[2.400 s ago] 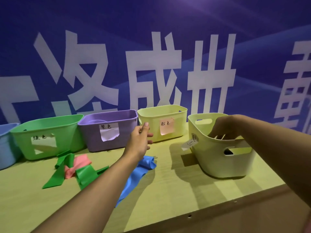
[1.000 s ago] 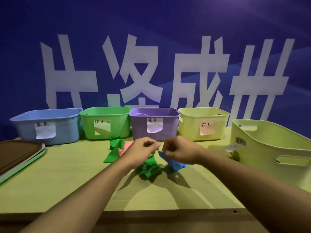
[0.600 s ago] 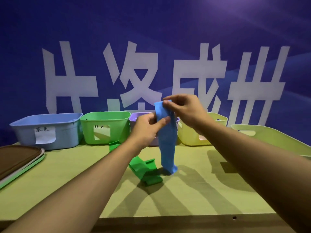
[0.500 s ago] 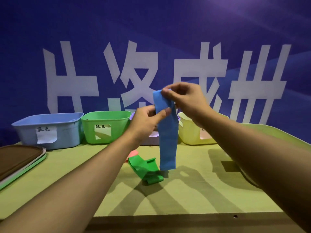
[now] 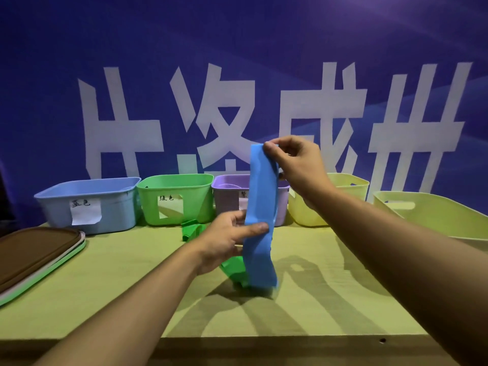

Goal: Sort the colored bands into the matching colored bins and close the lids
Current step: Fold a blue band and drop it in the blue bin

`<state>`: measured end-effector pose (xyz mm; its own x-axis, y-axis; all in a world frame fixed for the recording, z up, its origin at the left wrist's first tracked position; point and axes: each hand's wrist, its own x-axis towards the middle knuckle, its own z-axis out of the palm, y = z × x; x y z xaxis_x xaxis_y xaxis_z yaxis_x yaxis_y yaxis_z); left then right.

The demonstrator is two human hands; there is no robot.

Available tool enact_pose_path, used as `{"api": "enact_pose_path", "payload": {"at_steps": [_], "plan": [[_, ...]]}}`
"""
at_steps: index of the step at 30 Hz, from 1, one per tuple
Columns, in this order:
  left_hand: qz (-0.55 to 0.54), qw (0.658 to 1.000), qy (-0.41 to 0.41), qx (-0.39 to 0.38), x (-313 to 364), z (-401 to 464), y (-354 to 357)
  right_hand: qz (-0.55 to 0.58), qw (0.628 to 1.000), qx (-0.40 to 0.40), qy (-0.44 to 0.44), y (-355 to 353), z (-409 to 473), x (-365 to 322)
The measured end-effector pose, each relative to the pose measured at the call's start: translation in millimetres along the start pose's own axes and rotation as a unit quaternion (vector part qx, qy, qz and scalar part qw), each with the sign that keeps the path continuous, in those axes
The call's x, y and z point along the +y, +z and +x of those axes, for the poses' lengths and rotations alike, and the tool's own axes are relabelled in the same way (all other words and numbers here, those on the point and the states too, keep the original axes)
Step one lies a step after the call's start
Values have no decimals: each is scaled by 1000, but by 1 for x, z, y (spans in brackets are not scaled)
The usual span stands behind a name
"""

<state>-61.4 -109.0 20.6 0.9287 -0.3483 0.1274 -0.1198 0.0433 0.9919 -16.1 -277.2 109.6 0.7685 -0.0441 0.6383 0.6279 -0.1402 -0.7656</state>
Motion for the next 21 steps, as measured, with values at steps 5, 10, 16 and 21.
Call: {"api": "enact_pose_path", "payload": {"at_steps": [5, 10, 16, 21], "plan": [[17, 999, -19, 19, -20, -3, -5, -6, 997, 54, 53, -10, 7, 11], [44, 997, -46, 36, -23, -5, -17, -54, 984, 117, 121, -30, 10, 35], [94, 987, -118, 45, -15, -4, -51, -81, 954, 175, 229, -62, -2, 81], [155, 972, -132, 118, 11, 10, -81, -57, 914, 165, 367, -77, -24, 116]]}}
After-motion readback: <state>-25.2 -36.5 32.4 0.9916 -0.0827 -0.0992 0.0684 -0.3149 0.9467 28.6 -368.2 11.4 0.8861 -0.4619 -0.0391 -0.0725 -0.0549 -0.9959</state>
